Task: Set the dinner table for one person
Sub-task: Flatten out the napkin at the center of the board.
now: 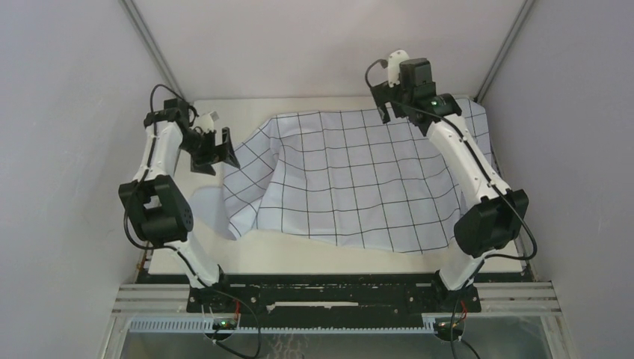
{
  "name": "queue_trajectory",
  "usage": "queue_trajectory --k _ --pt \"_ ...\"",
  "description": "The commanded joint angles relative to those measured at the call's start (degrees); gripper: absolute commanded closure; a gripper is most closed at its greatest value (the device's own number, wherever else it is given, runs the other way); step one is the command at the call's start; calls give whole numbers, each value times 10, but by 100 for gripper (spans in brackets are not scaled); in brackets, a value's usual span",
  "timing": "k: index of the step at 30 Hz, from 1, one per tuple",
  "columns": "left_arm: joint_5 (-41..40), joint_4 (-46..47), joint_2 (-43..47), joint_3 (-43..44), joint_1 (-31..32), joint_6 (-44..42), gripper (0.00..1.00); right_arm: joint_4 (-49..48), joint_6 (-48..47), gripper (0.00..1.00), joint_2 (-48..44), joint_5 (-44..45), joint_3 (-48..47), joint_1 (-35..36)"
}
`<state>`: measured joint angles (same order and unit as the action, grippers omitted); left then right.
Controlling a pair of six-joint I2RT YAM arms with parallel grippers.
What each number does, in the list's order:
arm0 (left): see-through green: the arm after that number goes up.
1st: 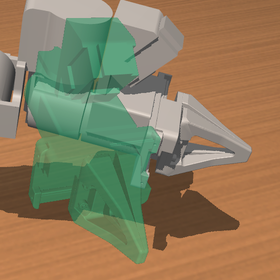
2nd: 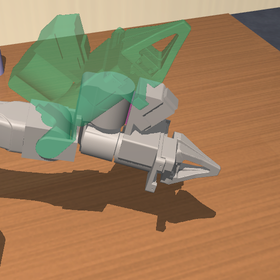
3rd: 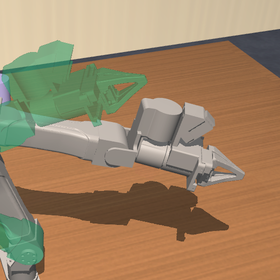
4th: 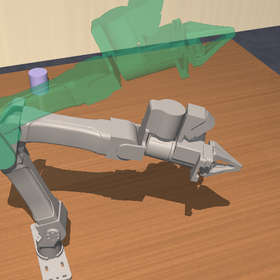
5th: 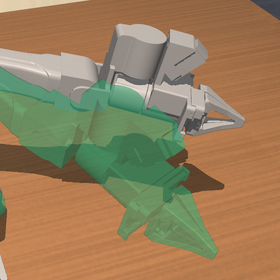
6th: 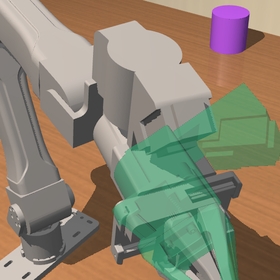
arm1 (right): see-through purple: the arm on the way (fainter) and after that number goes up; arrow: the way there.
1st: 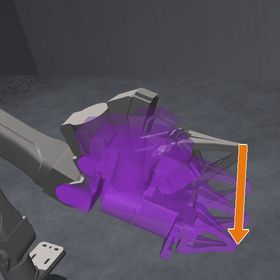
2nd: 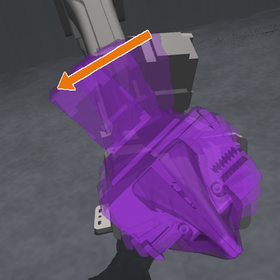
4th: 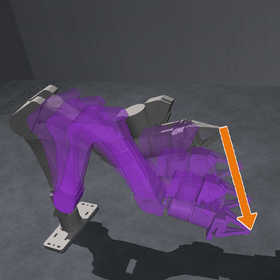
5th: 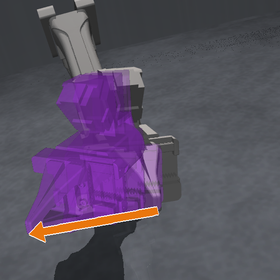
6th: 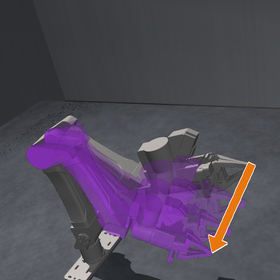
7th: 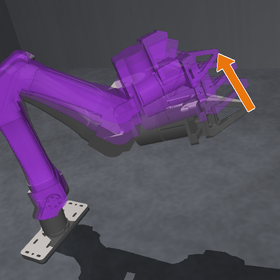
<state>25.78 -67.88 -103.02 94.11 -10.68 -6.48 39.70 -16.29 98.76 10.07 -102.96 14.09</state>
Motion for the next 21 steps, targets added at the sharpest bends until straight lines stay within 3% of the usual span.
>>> queue_trajectory --k 1,4,9,21 --pt "-8 19 31 -27 -54 -4 0 -45 -22 0 -28 19 12 18" --pt "22 20 23 -78 -64 -7 0 -24 -2 0 -22 -1 10 21" --pt "29 55 21 -143 -64 -3 0 -67 -22 0 -48 24 58 45" --pt "43 113 17 -184 -52 27 7 -86 -33 0 -82 38 76 52"
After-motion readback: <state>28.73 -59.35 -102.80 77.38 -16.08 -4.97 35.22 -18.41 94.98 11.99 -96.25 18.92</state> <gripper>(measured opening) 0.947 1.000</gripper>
